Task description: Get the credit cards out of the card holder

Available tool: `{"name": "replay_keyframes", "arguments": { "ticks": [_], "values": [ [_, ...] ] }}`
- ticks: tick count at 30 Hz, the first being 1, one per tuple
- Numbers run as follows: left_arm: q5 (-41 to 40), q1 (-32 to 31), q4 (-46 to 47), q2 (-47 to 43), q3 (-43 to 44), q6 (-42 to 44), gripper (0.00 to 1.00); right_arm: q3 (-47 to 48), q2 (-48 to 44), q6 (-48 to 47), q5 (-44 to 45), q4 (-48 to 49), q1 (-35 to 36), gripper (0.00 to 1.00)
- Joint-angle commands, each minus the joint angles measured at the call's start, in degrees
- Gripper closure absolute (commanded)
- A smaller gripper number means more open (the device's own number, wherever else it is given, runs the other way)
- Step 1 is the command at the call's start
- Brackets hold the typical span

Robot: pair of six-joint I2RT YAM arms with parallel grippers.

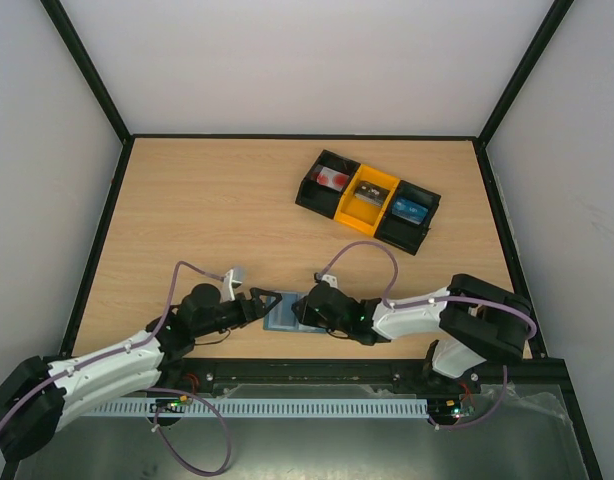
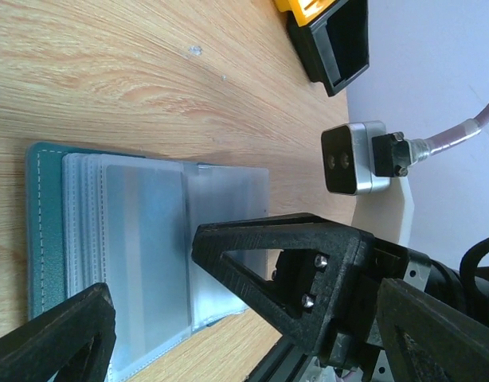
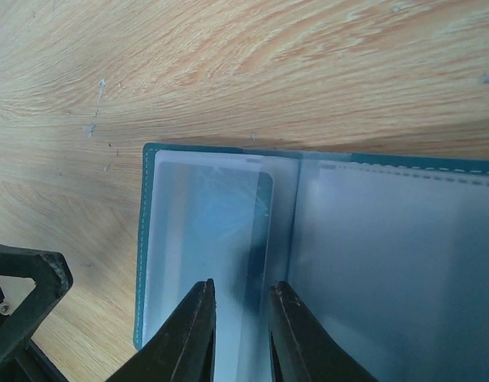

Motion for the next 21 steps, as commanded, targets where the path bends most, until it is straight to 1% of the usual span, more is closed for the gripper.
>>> {"name": "replay_keyframes", "arguments": {
  "ticks": [1,6,15,21],
  "values": [
    [0.11,0.37,-1.52,-1.46,-0.14,0.74,0.1,1.9,1.79,-0.39,0.69,-2.57,0.63,0.8],
    [0.49,0.48,-0.71,-1.71,-0.53,0.28,0.09,1.05,3.96,-0.38,1.59,-3.85,0.7,0.82],
    [0.85,0.48,0.71,-0.19,-0.27,0.7,0.08,-2.92,4.46,0.83,1.79,-1.22,0.74,0.98],
    [1.89,0.54,3.56,2.67,-0.39,0.72,0.07,-3.7,4.57,0.92,1.71,-0.1,0.76,0.98]
  ]
}}
